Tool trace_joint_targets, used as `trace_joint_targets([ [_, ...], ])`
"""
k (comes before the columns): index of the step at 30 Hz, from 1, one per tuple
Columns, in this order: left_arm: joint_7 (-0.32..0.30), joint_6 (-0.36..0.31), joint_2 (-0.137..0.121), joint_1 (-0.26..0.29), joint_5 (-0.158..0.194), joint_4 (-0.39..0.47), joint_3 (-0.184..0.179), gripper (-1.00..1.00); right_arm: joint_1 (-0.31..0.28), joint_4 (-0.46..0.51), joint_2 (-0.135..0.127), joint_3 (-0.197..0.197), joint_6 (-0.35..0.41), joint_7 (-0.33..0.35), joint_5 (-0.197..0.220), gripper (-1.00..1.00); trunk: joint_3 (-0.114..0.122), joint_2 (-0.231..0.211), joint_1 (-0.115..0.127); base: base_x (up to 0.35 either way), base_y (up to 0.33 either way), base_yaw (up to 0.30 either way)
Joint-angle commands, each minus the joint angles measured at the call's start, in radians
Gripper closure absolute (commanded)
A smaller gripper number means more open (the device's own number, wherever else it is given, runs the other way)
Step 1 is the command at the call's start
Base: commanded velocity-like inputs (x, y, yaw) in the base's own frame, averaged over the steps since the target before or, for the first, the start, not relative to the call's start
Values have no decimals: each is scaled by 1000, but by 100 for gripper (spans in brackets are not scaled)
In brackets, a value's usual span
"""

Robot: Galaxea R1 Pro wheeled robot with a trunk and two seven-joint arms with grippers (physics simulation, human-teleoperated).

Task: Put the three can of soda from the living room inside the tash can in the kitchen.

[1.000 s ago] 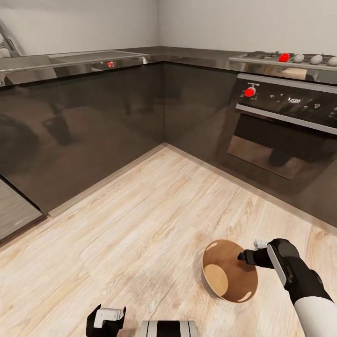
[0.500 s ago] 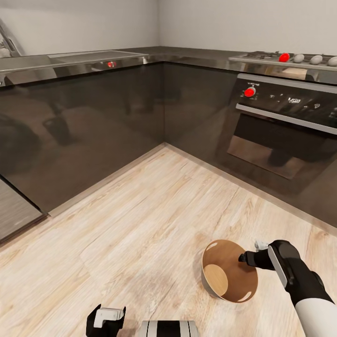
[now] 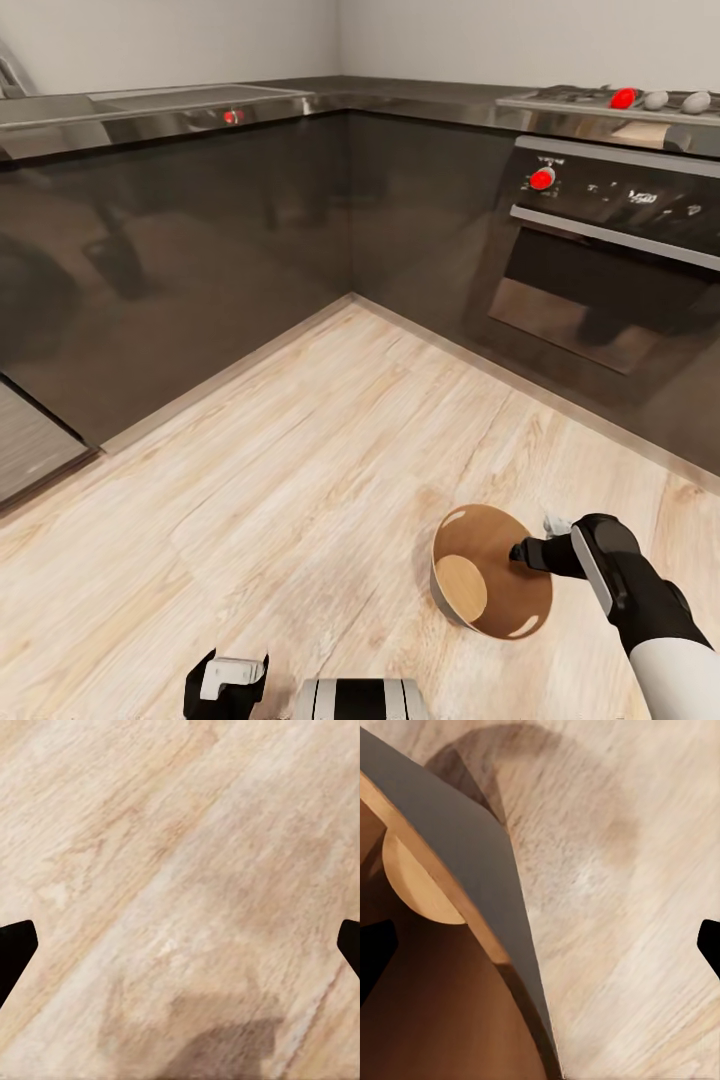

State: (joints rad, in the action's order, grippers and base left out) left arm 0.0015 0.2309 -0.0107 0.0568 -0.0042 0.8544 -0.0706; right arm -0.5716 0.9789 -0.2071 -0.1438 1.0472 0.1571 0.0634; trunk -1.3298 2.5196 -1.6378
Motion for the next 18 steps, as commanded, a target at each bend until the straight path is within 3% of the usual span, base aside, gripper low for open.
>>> trace_joint_targets([
  [1,0,0,0,0,0,0,0,-100,0,0,0,0,0,0,0,-100,-4,0,0,0,0,0],
  [18,0,-1,0,-1,0,19,-1,-100,4,-1,5,1,0,1,1,-100,-19,1,-2,0,0,0],
])
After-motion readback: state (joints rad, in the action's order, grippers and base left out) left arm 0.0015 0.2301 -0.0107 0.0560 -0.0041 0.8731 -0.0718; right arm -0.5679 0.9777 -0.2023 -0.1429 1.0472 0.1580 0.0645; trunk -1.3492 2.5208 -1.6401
